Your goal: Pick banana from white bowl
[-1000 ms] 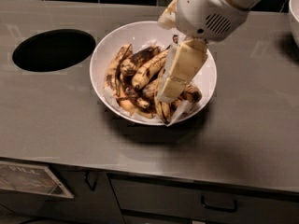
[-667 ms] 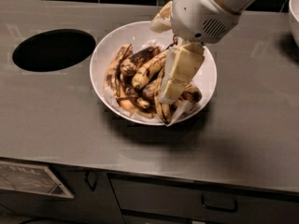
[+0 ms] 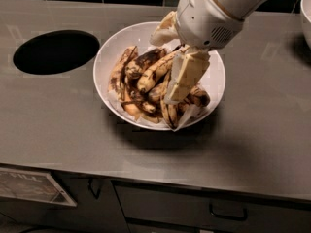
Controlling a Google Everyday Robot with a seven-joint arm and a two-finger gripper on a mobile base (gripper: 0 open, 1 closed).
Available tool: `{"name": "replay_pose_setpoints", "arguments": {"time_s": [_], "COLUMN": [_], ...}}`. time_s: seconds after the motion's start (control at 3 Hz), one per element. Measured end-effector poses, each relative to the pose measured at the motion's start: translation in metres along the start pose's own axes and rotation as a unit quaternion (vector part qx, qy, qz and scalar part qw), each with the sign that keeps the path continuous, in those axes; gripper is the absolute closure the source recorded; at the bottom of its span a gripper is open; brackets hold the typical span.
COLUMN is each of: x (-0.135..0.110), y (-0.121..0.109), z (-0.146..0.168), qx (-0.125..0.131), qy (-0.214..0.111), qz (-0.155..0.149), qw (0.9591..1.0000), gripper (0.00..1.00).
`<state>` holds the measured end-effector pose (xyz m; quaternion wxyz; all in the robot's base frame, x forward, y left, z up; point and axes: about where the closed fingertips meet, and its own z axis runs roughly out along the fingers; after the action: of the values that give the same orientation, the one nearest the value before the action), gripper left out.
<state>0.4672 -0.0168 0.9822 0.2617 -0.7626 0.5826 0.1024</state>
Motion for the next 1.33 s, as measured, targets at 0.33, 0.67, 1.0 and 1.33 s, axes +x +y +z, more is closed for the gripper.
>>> {"name": "replay_pose_setpoints", "arguments": {"time_s": [0.33,0.67,1.0,1.33], "x": [0.006,0.014,0.018,0.016], "y": [0.001,0.005,0.007,0.007], "z": [0.002,-0.005,-0.005,-0.005], "qx": [-0.003,-0.003,-0.01,-0.021], "qy": [-0.002,-0.002,-0.003,-0.004], "qz": [-0.009,-0.017,-0.03,-0.048], "qw": [1.0,0.9999,0.9995,0.9986], "gripper": [0.28,0.27,0.27,0.24]}}
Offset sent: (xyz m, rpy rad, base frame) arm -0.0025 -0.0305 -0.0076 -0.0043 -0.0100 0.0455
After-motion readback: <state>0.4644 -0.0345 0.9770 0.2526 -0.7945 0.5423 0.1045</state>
